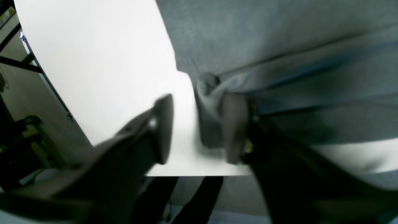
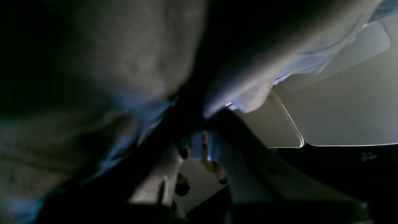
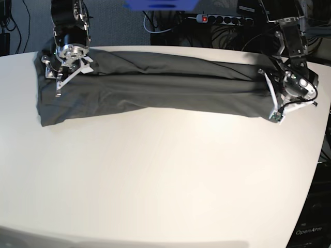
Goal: Fold the T-shirt properly
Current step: 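Lower the folded edge onto the shirt with both grippers, forming a strip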
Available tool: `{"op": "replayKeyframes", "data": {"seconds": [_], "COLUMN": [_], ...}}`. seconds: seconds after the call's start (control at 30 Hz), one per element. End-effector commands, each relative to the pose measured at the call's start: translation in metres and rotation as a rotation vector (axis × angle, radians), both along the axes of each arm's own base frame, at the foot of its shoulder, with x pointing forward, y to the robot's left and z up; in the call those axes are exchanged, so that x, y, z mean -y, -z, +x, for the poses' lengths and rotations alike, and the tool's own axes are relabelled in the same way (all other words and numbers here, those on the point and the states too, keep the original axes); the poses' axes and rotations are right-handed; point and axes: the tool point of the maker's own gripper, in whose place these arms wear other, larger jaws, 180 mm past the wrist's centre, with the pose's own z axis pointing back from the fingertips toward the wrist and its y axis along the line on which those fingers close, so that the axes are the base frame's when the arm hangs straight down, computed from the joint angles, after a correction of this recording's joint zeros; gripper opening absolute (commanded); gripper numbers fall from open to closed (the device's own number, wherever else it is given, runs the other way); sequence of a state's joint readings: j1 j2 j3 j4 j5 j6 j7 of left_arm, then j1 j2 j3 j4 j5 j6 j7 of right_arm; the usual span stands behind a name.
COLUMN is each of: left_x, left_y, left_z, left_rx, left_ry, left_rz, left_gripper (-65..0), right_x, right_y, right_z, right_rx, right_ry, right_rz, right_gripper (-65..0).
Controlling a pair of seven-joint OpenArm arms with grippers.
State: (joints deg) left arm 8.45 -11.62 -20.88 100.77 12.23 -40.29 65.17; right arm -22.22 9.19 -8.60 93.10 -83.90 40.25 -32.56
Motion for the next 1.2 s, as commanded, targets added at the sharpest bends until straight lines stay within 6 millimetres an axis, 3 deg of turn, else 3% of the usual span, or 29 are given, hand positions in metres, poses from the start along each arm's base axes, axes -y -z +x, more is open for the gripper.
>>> {"op": "replayKeyframes", "data": {"seconds": [0.0, 0.2, 0.3, 0.8, 1.0, 1.17], "left_x": [-0.008, -0.008, -0.008, -0.007, -0.03, -0.031], "left_y": [-0.009, -0.008, -0.008, -0.011, -0.019, -0.029], "left_z": [0.004, 0.004, 0.004, 0.005, 0.002, 0.009], "left_rx": [0.023, 0.02, 0.02, 0.031, 0.057, 0.088], "left_ry": [-0.004, -0.005, -0.005, -0.003, -0.09, -0.091], "left_rz": [0.029, 0.026, 0.026, 0.022, 0.036, 0.046], "left_gripper": [-35.8, -33.7, -33.7, -33.6, -33.6, -33.6], "right_x": [0.008, 0.008, 0.008, 0.008, 0.009, 0.008], "right_y": [-0.009, -0.009, -0.009, -0.01, -0.011, -0.01], "right_z": [0.002, 0.002, 0.002, 0.002, 0.004, 0.003], "right_rx": [0.017, 0.017, 0.017, 0.019, 0.024, 0.021], "right_ry": [0.001, 0.001, 0.001, 0.003, 0.004, 0.0], "right_rz": [-0.046, -0.044, -0.044, -0.049, -0.051, -0.044], "right_gripper": [-57.3, -32.4, -26.1, -26.4, -26.4, -26.6]}}
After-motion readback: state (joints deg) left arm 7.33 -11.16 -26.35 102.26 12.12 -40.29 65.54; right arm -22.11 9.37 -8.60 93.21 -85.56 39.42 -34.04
